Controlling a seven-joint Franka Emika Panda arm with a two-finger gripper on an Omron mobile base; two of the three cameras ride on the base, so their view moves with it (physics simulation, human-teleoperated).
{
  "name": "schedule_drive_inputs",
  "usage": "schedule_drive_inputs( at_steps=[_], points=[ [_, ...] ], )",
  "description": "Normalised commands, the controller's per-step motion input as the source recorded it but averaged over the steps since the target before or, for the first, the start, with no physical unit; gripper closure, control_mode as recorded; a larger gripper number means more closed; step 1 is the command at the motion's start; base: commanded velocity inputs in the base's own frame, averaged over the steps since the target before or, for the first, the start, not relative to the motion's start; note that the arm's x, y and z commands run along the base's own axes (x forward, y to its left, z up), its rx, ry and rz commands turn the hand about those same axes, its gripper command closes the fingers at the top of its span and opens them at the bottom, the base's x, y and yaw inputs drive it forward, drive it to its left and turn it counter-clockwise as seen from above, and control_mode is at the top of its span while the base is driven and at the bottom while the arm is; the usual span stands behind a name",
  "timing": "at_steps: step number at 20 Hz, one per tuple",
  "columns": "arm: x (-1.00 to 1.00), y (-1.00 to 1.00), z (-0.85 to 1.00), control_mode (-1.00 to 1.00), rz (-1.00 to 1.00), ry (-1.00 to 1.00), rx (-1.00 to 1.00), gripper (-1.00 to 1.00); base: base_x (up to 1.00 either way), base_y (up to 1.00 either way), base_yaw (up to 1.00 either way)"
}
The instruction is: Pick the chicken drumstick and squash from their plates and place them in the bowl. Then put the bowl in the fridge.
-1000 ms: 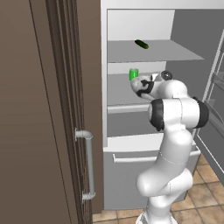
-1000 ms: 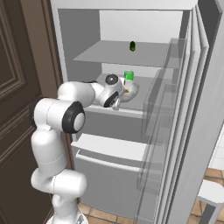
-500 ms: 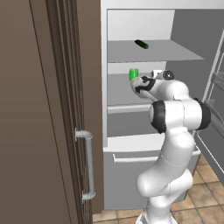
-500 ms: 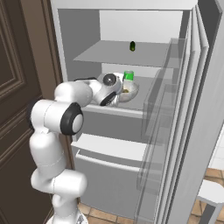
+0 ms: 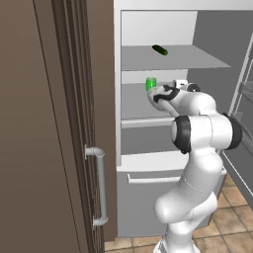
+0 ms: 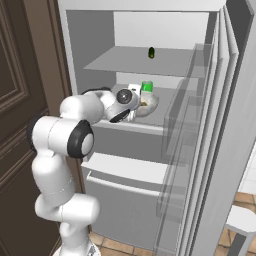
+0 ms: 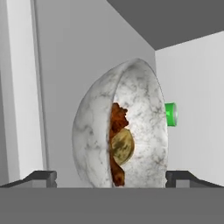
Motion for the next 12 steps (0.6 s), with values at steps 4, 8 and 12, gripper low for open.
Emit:
schedule_drive_inputs(
  at_steps=[4, 8, 12],
  points=[
    [-0.09, -0.02, 0.38, -1.00, 0.00, 0.00, 0.00, -1.00, 0.00, 0.00, 0.00],
    [-0.12, -0.04, 0.31, -1.00, 0.00, 0.00, 0.00, -1.00, 0.00, 0.00, 0.00],
    [-0.32, -0.01, 0.18, -1.00, 0.00, 0.00, 0.00, -1.00, 0.00, 0.00, 0.00]
  ],
)
